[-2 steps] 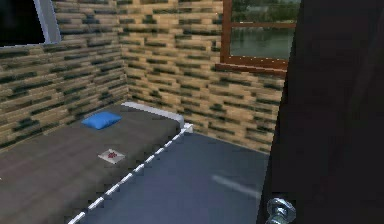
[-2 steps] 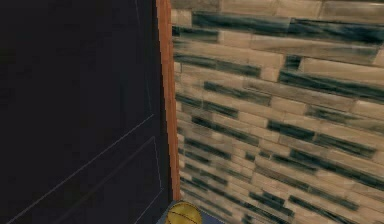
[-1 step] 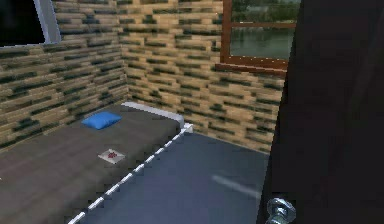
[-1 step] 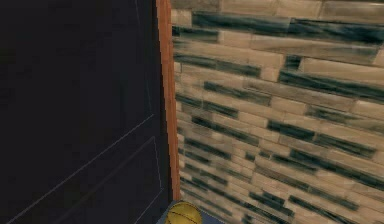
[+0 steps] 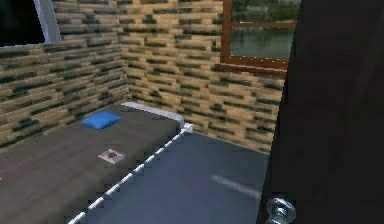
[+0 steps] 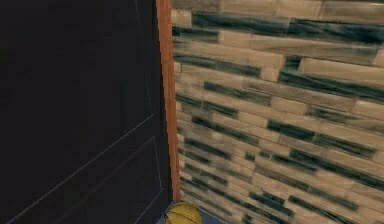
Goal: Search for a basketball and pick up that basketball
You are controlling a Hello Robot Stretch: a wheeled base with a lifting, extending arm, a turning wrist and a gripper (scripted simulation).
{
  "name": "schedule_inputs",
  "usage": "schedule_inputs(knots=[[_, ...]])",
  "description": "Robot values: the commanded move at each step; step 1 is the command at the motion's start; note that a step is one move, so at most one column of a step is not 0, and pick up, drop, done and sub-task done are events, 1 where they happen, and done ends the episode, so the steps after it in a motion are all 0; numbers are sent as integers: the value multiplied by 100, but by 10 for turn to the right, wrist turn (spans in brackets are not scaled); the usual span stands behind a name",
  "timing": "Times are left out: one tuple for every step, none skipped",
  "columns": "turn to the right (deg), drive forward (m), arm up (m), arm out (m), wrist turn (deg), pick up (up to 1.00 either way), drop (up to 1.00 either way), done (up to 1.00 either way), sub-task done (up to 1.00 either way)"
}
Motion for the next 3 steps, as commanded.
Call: schedule_inputs(knots=[[0, 0, 0, 0, 390, 0, 0, 0, 0], [0, 0, -30, 0, 0, 0, 0, 0, 0], [0, 0, 0, 0, 0, 100, 0, 0, 0]])
